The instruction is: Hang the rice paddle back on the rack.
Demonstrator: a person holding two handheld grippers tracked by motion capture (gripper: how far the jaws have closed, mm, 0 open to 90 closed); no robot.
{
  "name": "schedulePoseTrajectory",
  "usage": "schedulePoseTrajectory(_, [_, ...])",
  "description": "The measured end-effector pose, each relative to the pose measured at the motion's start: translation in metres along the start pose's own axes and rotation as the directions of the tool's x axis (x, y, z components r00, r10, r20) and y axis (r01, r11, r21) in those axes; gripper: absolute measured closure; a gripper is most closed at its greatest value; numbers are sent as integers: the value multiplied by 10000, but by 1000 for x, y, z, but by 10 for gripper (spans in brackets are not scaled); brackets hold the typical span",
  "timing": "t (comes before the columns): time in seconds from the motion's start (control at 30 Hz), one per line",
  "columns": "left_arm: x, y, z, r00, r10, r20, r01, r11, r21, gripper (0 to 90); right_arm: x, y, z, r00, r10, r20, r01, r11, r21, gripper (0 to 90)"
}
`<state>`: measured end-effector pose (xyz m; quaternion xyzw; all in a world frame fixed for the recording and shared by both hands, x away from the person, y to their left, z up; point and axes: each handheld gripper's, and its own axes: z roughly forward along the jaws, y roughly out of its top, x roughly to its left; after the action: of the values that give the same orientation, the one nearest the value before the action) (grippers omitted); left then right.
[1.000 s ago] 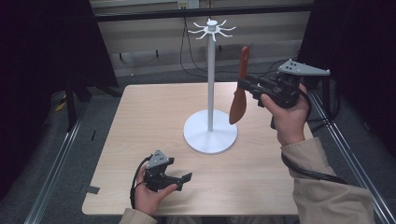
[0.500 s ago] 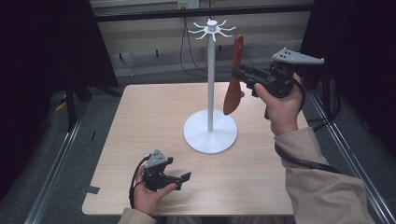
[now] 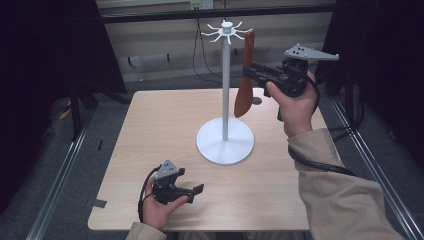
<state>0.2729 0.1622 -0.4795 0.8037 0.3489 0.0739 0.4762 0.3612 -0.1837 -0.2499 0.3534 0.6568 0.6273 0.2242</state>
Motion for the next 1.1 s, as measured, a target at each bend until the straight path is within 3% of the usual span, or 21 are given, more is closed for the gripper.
schedulePoseTrajectory(0.3, [0,0,0,10000,5,27,-5,10000,-21,64,1,-3,11,10000,-21,-51,22,9999,132,668])
schedulePoseTrajectory(0.9, [4,0,-4,10000,-85,-21,85,9998,-167,64,3,-9,22,9998,-144,107,146,9998,-124,662])
schedulePoseTrajectory(1.1, [4,1,-5,10000,-93,-34,92,9997,-210,64,4,-12,23,9992,-361,144,363,9993,-98,568])
